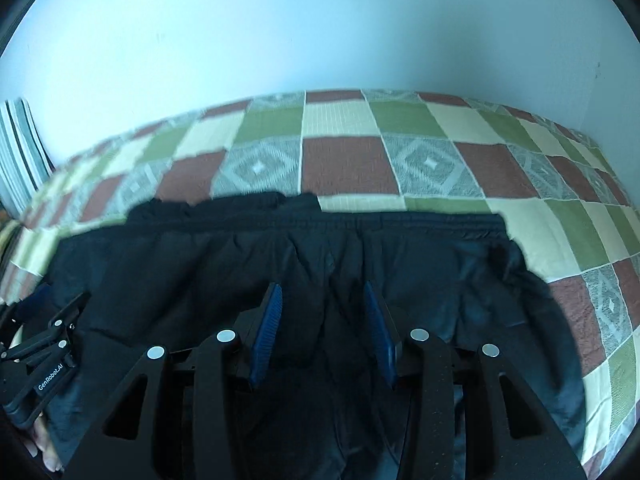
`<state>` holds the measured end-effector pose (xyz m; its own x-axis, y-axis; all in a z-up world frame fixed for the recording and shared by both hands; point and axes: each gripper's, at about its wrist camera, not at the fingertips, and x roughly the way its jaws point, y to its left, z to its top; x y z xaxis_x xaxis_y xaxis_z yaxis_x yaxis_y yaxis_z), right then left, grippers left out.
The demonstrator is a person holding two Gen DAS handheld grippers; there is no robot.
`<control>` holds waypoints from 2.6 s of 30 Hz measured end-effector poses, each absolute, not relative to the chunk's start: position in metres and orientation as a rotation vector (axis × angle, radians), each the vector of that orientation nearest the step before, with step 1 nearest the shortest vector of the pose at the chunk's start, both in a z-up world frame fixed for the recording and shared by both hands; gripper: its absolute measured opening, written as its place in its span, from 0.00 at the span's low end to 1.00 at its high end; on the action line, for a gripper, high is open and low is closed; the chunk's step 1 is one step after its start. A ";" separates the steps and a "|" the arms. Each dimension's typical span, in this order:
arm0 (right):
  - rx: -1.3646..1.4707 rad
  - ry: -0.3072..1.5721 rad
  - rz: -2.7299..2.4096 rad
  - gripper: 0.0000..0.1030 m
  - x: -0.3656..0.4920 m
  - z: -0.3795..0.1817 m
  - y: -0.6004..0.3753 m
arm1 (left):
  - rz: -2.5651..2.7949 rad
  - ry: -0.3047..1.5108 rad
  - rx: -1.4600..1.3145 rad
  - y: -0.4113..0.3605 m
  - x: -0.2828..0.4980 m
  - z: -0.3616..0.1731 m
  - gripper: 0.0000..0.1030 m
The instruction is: Fold large clothes
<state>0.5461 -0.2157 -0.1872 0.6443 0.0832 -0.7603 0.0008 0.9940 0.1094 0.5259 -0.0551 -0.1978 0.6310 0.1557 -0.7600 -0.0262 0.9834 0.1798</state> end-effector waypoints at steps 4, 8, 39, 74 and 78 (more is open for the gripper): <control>0.091 0.878 0.037 0.49 0.549 -0.213 -0.213 | 0.115 0.891 0.122 -0.048 0.531 -0.214 0.72; 0.053 0.851 0.009 0.50 0.548 -0.224 -0.205 | 0.129 0.867 0.147 -0.053 0.533 -0.226 0.73; 0.003 0.824 -0.033 0.50 0.549 -0.236 -0.196 | 0.128 0.845 0.155 -0.055 0.535 -0.248 0.74; 0.078 0.941 0.148 0.53 0.467 -0.212 -0.130 | 0.048 0.938 -0.199 0.128 0.448 -0.217 0.87; 0.061 0.919 0.137 0.53 0.463 -0.217 -0.127 | 0.001 0.976 -0.281 0.135 0.453 -0.229 0.88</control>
<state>0.4626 -0.1267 -0.2168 0.5983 0.1440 -0.7882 -0.0918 0.9896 0.1111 0.4526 0.1351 -0.2290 0.5633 -0.1251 -0.8167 -0.1268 0.9637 -0.2350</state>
